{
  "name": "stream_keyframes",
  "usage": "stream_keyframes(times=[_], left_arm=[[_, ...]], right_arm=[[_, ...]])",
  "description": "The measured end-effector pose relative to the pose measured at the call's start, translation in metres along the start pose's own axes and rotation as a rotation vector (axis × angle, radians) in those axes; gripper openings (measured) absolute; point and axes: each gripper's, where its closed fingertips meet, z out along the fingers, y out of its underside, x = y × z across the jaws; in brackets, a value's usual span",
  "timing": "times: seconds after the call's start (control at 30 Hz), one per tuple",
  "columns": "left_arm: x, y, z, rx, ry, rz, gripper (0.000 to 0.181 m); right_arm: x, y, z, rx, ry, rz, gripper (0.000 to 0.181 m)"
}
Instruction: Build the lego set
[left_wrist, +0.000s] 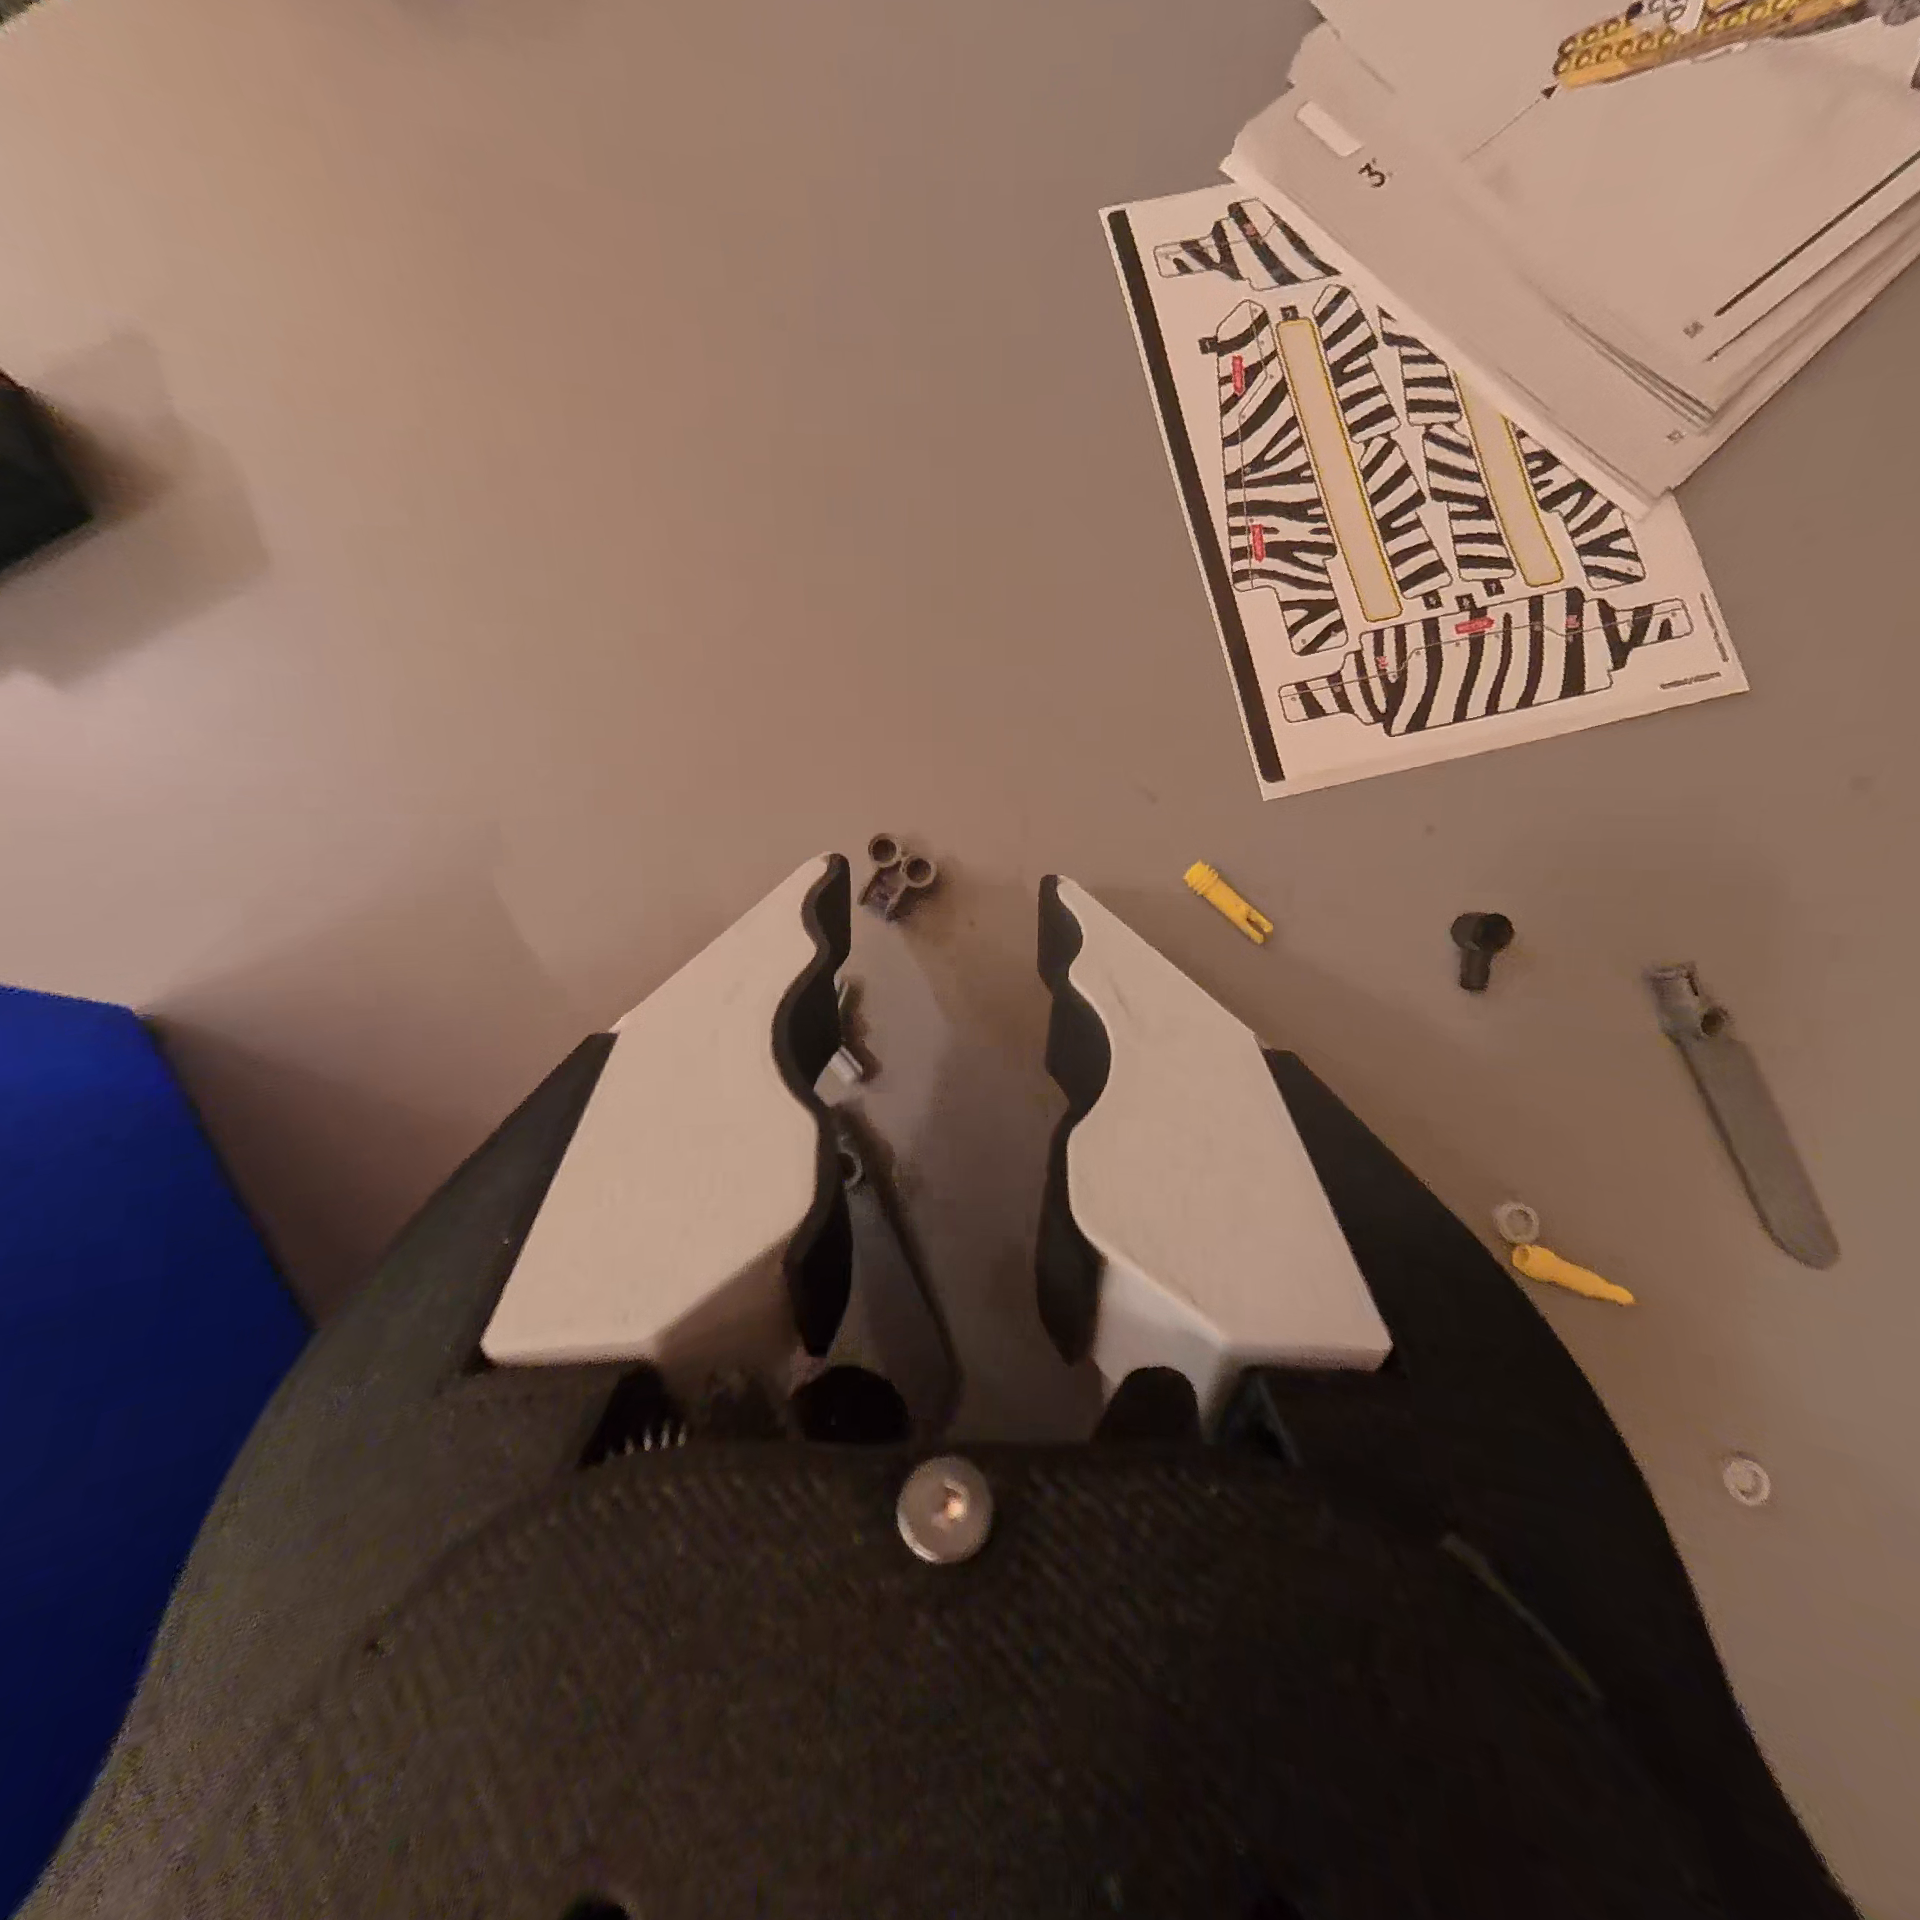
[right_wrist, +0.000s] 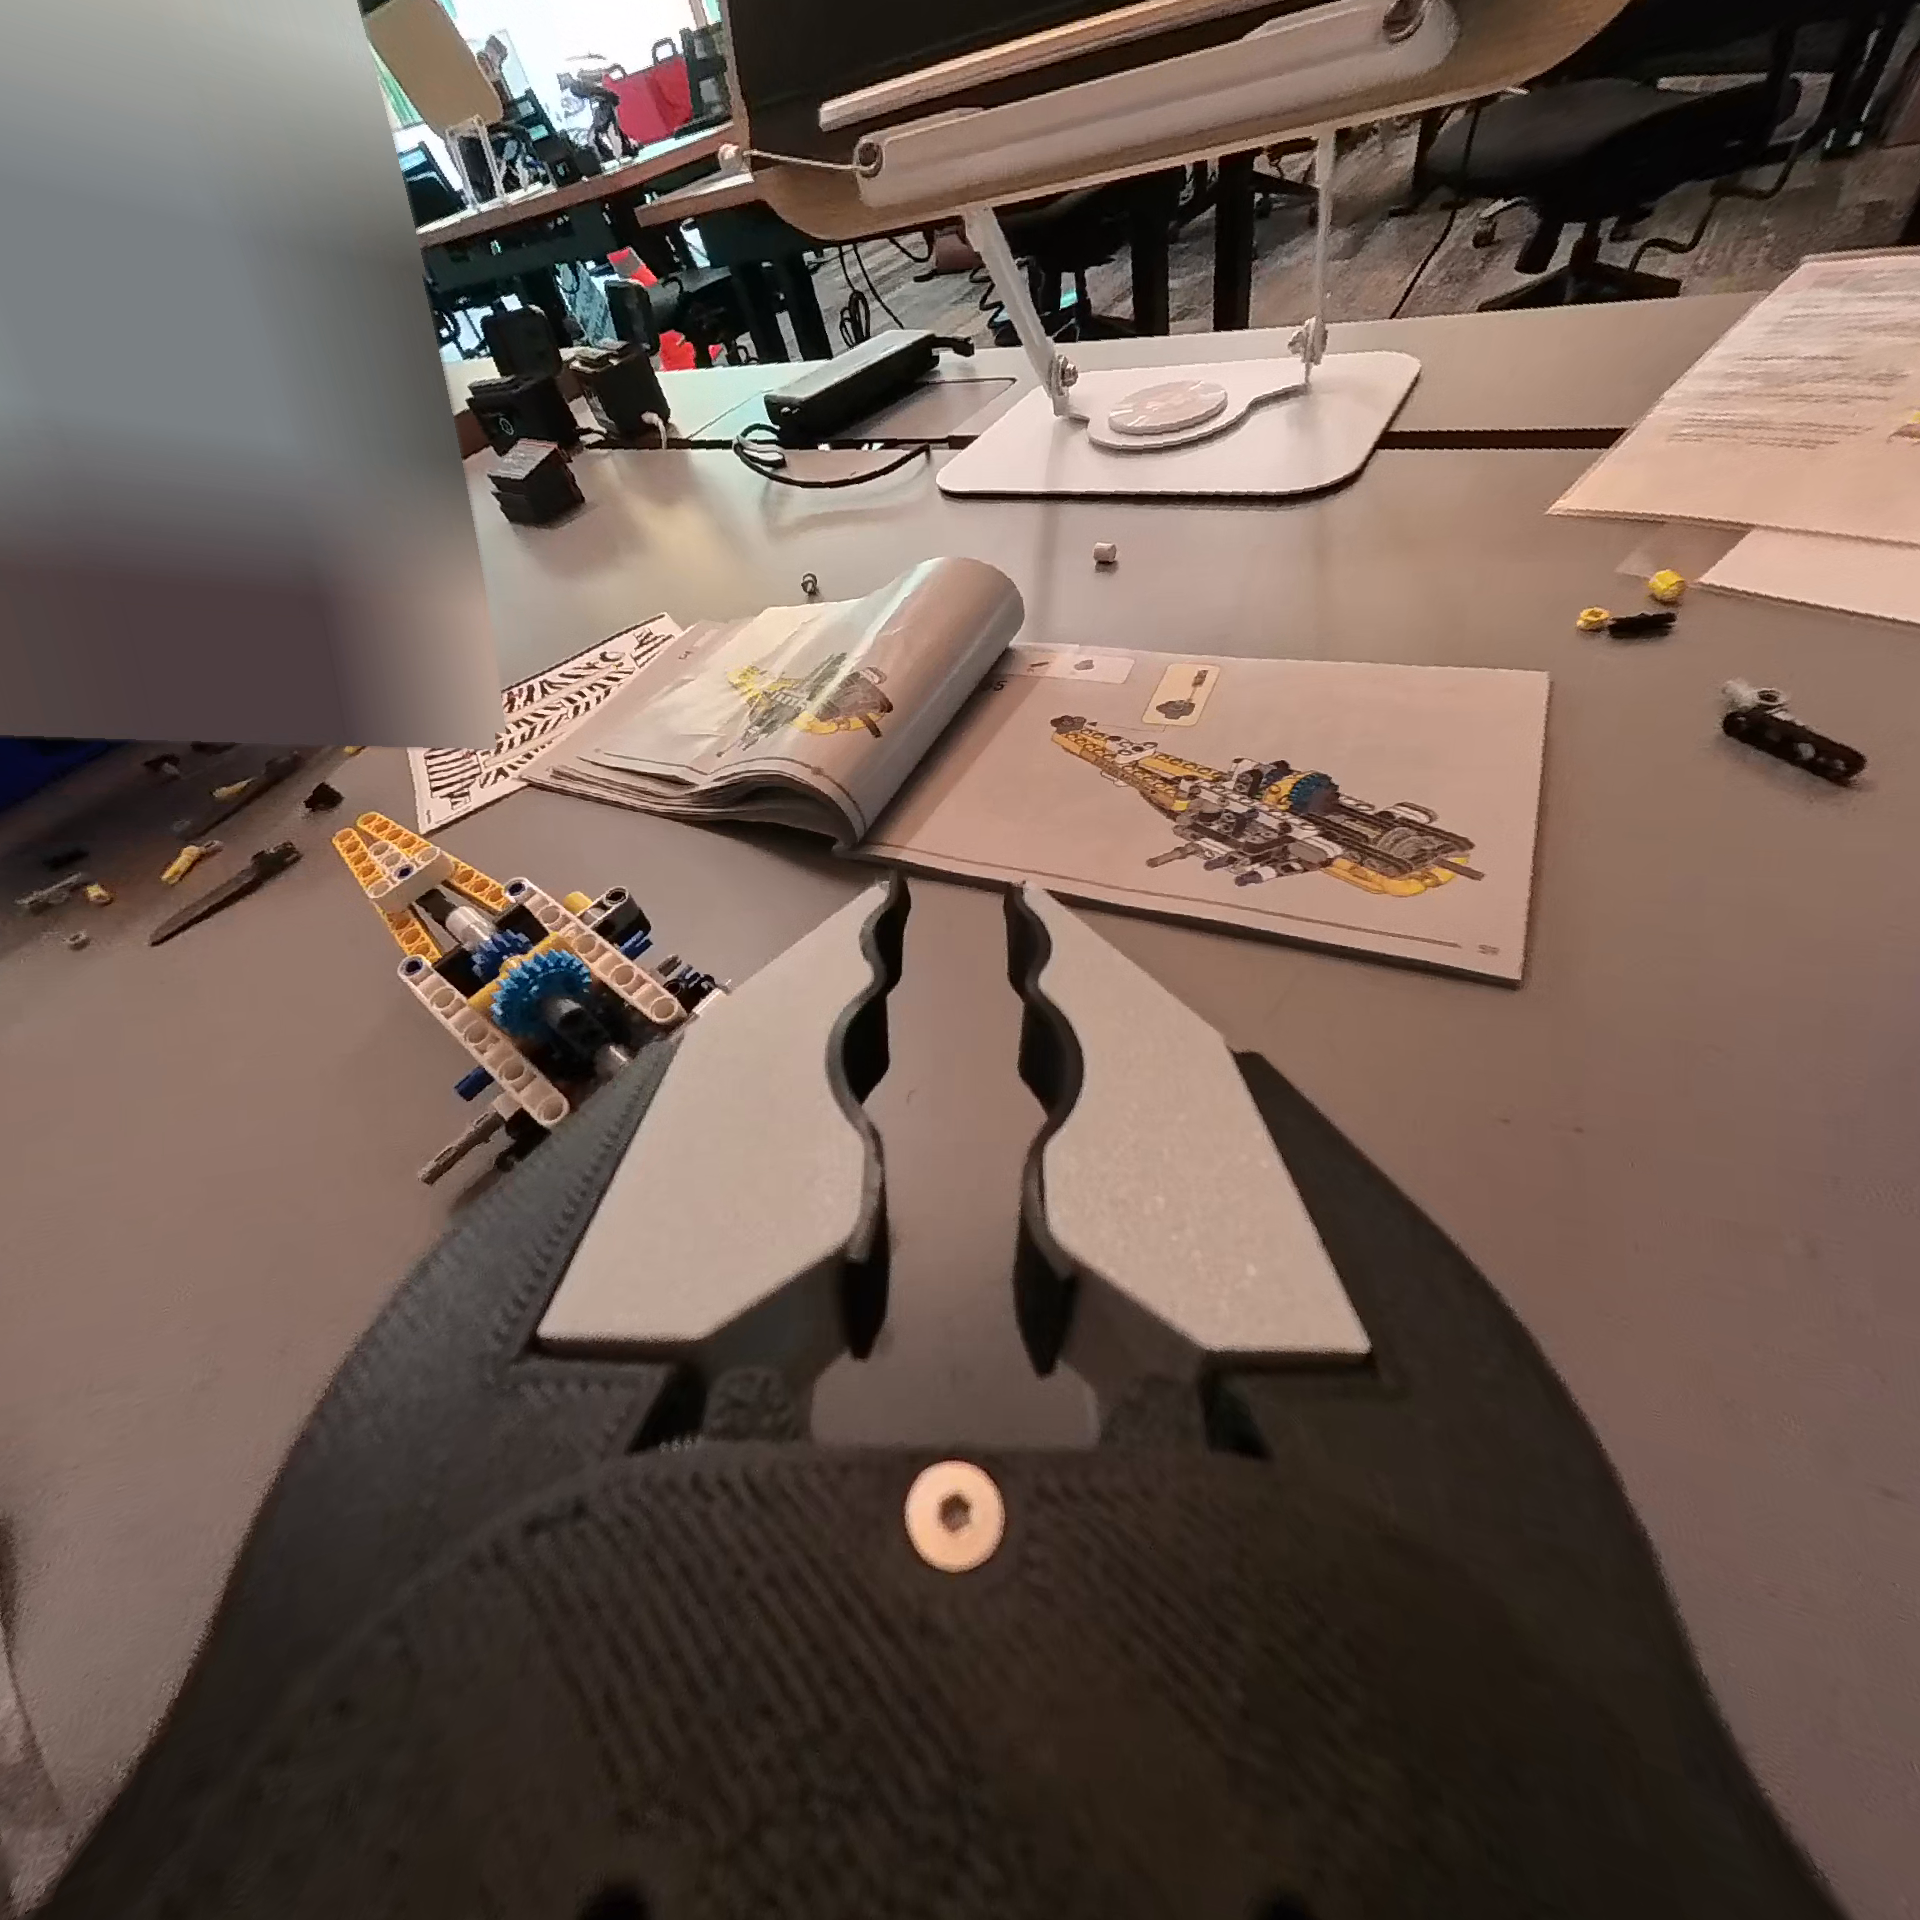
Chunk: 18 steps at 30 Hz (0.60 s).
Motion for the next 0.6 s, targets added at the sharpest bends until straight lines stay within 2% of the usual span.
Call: stream_keyframes(times=[0.2, 0.47, 0.6], left_arm=[[-0.005, 0.002, 0.013, -0.032, -0.017, 0.012, 0.034], [-0.005, 0.003, 0.012, -0.024, -0.006, -0.036, 0.014], [0.022, -0.026, 0.005, 0.045, 0.063, -0.055, 0.012]], right_arm=[[0.001, 0.0, 0.0, 0.002, -0.002, 0.008, 0.018], [0.002, -0.003, -0.003, 0.02, -0.014, 0.034, 0.018], [0.002, -0.003, -0.002, 0.016, -0.017, 0.038, 0.018]])
